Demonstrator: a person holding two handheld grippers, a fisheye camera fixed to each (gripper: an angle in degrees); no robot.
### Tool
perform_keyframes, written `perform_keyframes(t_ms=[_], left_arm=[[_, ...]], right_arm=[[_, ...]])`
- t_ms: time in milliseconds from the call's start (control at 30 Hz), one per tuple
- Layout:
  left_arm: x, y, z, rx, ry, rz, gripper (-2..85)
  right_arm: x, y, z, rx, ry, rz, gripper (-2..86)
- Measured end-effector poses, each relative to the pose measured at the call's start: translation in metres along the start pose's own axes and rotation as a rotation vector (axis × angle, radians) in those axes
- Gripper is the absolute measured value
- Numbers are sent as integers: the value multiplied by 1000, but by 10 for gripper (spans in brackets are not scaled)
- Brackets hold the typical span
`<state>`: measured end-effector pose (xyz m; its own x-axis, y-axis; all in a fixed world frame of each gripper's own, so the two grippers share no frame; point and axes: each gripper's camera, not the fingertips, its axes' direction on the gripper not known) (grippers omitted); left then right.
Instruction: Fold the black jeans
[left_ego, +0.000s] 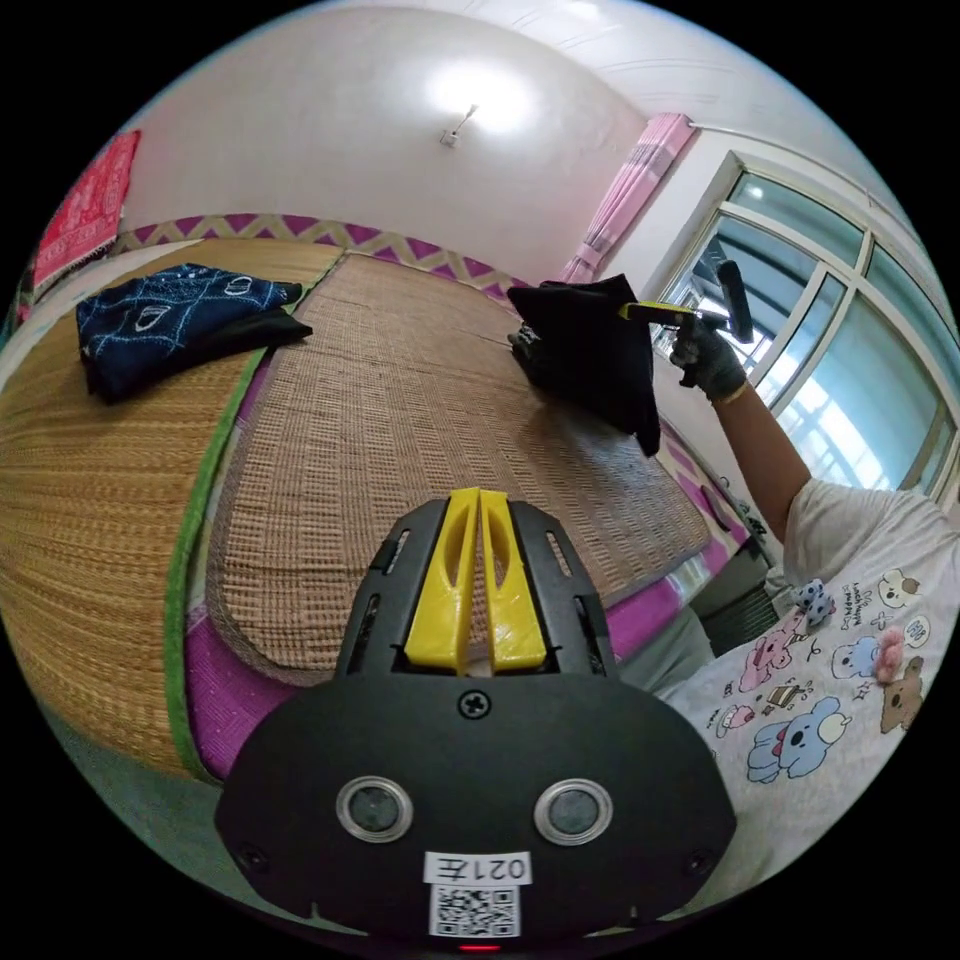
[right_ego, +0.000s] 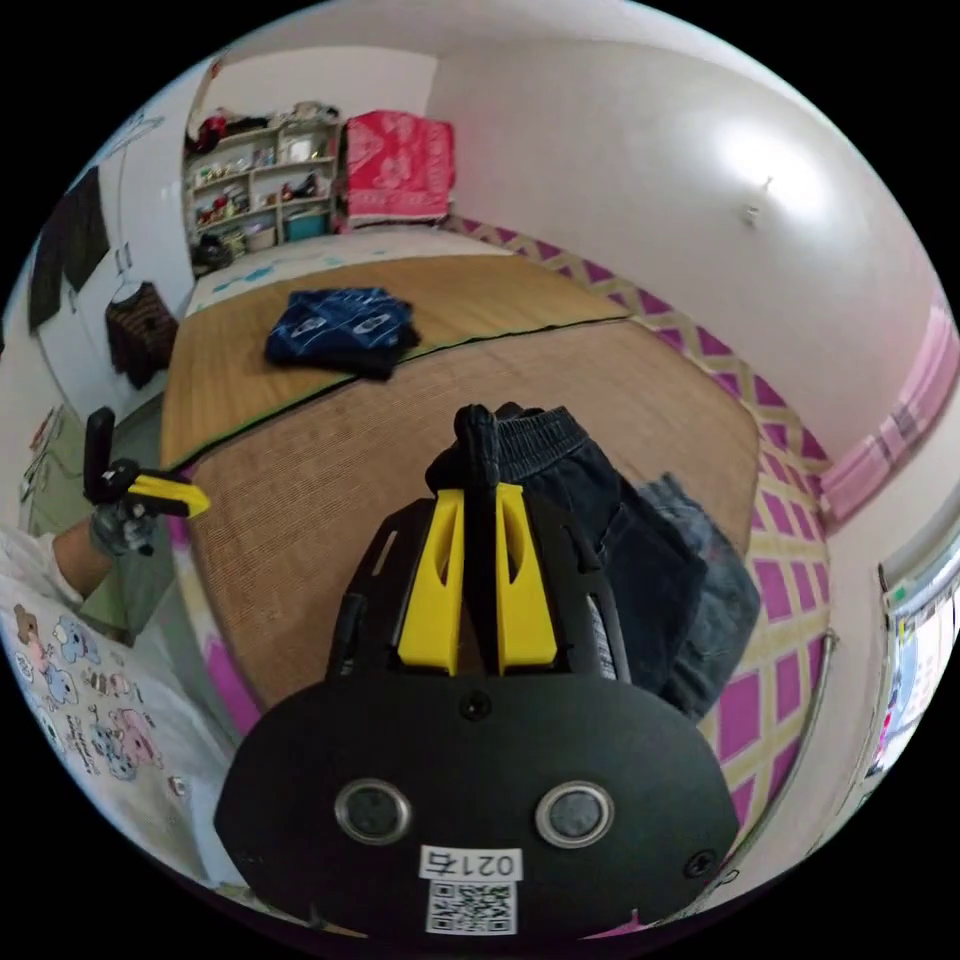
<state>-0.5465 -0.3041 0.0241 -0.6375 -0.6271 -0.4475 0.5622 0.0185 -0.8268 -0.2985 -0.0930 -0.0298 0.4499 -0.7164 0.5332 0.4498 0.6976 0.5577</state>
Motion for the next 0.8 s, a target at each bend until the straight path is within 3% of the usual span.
perform_keyframes(t_ms=[167,233,500,633,800], left_arm=[[4,22,-5,19,49,-59,-9],[6,31,-8,10,38,-67,-9],[7,64,-20,48,2,-87,-9],[7,80,-16,67,17,-126,-9],[12,89,-10,65,16,-135,-9]], right_arm=[[-130,-7,88,-130,-257,-82,54],[-154,2,99,-117,-262,-83,53],[-124,50,59,-6,-382,-29,91],[-123,64,46,30,-330,-41,133],[-128,66,55,-11,-154,-42,82]])
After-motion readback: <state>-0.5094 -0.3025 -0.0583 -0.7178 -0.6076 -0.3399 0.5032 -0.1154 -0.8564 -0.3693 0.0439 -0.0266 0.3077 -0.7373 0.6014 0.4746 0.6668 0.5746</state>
